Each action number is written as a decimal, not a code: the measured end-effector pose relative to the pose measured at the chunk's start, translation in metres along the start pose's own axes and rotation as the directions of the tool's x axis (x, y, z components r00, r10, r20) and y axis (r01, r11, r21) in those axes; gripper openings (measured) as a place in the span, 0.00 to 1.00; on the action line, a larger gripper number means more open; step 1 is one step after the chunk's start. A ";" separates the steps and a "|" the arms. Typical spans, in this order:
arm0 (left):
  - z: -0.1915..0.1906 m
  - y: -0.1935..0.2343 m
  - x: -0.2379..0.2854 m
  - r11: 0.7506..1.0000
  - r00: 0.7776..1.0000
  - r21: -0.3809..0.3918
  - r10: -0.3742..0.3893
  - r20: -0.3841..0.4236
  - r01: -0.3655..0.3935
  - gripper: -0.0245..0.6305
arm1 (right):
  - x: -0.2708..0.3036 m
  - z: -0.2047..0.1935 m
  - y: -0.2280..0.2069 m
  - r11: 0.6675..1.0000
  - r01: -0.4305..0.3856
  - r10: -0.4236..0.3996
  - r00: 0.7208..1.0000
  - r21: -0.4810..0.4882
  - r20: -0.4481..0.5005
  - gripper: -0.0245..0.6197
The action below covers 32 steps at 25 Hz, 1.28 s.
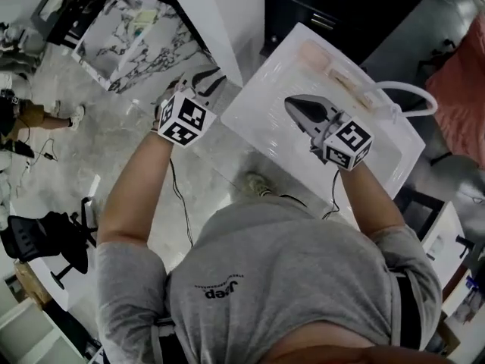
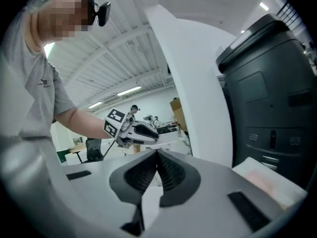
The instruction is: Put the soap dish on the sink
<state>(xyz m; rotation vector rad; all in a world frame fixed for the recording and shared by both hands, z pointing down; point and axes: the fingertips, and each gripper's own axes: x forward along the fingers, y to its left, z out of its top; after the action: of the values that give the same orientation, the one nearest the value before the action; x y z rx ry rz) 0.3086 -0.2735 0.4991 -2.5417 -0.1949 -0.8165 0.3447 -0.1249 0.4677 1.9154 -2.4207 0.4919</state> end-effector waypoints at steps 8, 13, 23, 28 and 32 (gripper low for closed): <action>-0.085 0.007 -0.243 0.875 0.923 -0.325 0.385 0.021 -0.358 0.11 | 0.131 0.044 0.135 0.931 -0.334 0.327 0.942 -0.146 -0.071 0.12; -0.152 -0.033 -0.391 0.682 0.811 -0.521 0.584 -0.035 -0.513 0.09 | 0.187 0.052 0.241 0.858 -0.474 0.459 0.880 -0.197 -0.120 0.12; -0.242 -0.143 -0.600 0.354 0.587 -0.707 0.803 -0.106 -0.612 0.06 | 0.257 0.028 0.436 0.735 -0.638 0.596 0.770 -0.232 -0.229 0.12; -0.261 -0.183 -0.645 0.276 0.534 -0.737 0.835 -0.134 -0.617 0.06 | 0.268 0.011 0.498 0.692 -0.684 0.629 0.728 -0.230 -0.272 0.12; -0.258 -0.207 -0.653 0.276 0.526 -0.725 0.839 -0.138 -0.630 0.06 | 0.262 -0.004 0.521 0.673 -0.707 0.645 0.705 -0.217 -0.296 0.12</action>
<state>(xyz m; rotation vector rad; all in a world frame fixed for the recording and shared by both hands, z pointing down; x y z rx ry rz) -0.4111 -0.2075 0.3847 -2.8652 1.4723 -0.0837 -0.2168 -0.2677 0.4032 0.7381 -2.7914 0.2413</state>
